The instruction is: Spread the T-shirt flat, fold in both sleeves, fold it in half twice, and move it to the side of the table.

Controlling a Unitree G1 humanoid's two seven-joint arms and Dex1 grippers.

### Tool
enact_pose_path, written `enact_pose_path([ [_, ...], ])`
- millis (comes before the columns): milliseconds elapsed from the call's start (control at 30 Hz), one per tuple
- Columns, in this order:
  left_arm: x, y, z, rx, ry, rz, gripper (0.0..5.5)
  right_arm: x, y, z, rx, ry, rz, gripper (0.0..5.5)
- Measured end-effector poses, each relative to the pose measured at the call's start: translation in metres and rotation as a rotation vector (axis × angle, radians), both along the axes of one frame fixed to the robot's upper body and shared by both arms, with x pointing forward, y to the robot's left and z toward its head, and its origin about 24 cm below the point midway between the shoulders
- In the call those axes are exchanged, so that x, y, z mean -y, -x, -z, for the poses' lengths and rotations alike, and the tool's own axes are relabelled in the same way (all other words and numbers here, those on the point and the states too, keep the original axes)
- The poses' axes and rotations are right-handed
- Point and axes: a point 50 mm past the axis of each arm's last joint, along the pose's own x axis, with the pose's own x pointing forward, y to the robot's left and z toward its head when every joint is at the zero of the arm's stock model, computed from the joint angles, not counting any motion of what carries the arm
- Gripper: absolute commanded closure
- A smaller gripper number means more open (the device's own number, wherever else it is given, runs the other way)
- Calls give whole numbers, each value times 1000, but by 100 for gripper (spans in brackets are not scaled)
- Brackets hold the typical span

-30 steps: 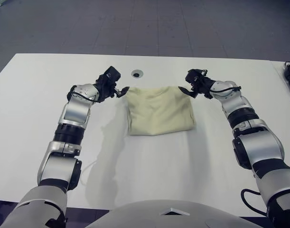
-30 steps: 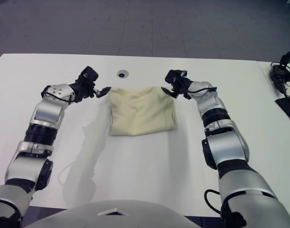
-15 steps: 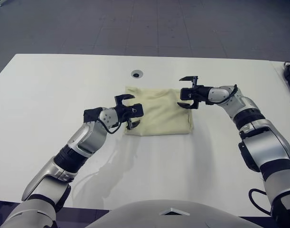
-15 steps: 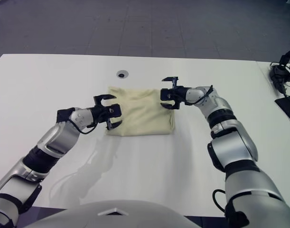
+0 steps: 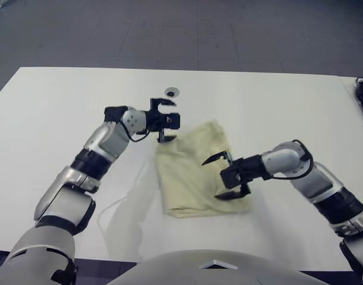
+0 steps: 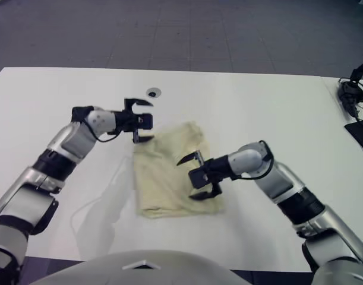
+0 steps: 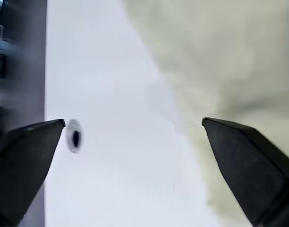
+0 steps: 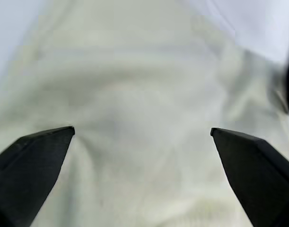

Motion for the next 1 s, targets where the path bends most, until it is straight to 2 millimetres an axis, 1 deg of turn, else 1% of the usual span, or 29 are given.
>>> enact_pose_path([
  [33,1,-8,-12,56,37,-9,11,-6,3,-4,-30,-27,11,14],
  [67,1,-17,-35,138,103,-18,11,-12,3,-11,-52,-64,29,14],
  [100,-1,-22,-54,198,156,-24,11,-14,1,-16,-61,-83,58,14],
  [133,-5,-24,-76,267,231,-34,11,-14,-9,-22,-49,-108,125,14],
  [167,-8,-23,-84,287,257,-41,11,-14,-15,-26,-37,-120,158,14],
  [200,-17,-20,-94,313,312,-61,11,-14,-30,-33,-3,-157,235,14],
  [233,-26,-14,-97,317,366,-91,11,-14,-45,-38,29,-190,310,14],
  [300,-40,0,-92,285,445,-159,11,-13,-67,-40,71,-218,418,14],
  [367,-51,17,-82,241,494,-230,11,-13,-84,-34,87,-227,498,14],
  [433,-56,34,-73,197,523,-283,11,-11,-97,-24,97,-209,566,14],
  [467,-56,41,-69,174,536,-293,11,-9,-101,-19,95,-196,593,14],
  [533,-54,62,-58,97,560,-327,11,-4,-111,-4,94,-141,645,14],
  [600,-49,82,-51,25,584,-341,11,3,-118,14,89,-67,690,14],
  [633,-47,87,-50,7,590,-345,11,3,-120,16,86,-73,699,14],
  [667,-44,95,-51,-13,601,-346,11,0,-128,16,106,-68,707,14],
  [767,-37,103,-56,-16,621,-345,11,-3,-145,14,175,-54,768,14],
  [867,-31,105,-52,-46,606,-335,11,-1,-155,14,260,-54,821,14],
  [933,-27,107,-50,-59,599,-321,11,4,-159,13,298,-81,860,14],
  [1000,-25,113,-47,-76,585,-307,11,6,-162,1,323,-169,866,14],
])
